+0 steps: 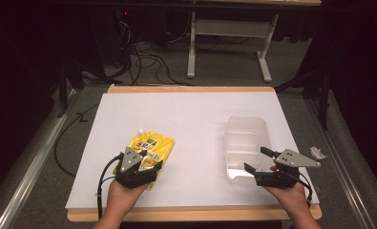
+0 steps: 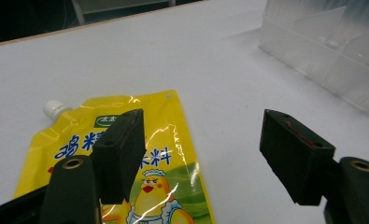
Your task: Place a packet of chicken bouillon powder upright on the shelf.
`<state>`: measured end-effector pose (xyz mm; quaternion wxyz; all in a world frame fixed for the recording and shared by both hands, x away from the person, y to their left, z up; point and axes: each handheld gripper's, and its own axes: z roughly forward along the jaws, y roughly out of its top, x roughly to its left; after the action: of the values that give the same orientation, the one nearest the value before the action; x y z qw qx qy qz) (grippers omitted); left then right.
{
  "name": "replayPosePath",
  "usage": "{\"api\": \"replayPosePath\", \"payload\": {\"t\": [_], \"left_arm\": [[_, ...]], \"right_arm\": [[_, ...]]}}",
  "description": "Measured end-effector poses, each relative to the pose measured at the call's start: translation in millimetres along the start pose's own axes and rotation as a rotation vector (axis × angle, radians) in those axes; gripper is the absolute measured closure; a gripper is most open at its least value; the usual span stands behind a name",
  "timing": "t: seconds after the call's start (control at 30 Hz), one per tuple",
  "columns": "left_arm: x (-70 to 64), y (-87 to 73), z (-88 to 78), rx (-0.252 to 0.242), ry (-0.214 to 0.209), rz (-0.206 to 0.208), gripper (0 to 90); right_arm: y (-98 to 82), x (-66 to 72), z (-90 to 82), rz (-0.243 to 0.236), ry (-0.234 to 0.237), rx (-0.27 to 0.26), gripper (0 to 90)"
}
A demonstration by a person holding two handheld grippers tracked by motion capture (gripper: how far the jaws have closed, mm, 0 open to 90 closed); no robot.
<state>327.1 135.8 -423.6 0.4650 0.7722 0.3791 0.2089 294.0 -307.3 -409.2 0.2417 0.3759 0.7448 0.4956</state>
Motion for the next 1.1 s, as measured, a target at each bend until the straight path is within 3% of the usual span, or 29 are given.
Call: {"api": "replayPosePath", "payload": {"t": [0.2,0.53,0.73,0.8,0.93,1.1], "left_arm": [[-2.4,0.0,0.5,0.012,0.012,0.029,32.3],[-2.3,2.3,1.4,0.017,0.007,0.031,32.0],[-7.1,6.2,5.1,0.042,0.056,0.068,31.9],[-6.7,6.1,3.7,0.022,0.048,0.061,38.1],[-5.1,6.3,0.2,-0.019,0.049,0.048,41.8],[-2.1,7.0,-0.6,-0.023,0.038,0.03,44.8]], "right_arm": [[1.7,4.4,-5.7,-0.017,-0.008,-0.038,14.9],[0.6,5.6,-3.7,-0.006,-0.012,-0.009,15.6],[0.9,6.7,-2.2,-0.008,-0.009,0.008,15.7],[0.8,6.9,-1.5,-0.012,-0.006,0.012,15.8],[0.5,6.8,-2.2,-0.008,-0.009,0.014,16.1],[0.1,5.2,-2.0,-0.006,-0.007,0.017,16.3]]}}
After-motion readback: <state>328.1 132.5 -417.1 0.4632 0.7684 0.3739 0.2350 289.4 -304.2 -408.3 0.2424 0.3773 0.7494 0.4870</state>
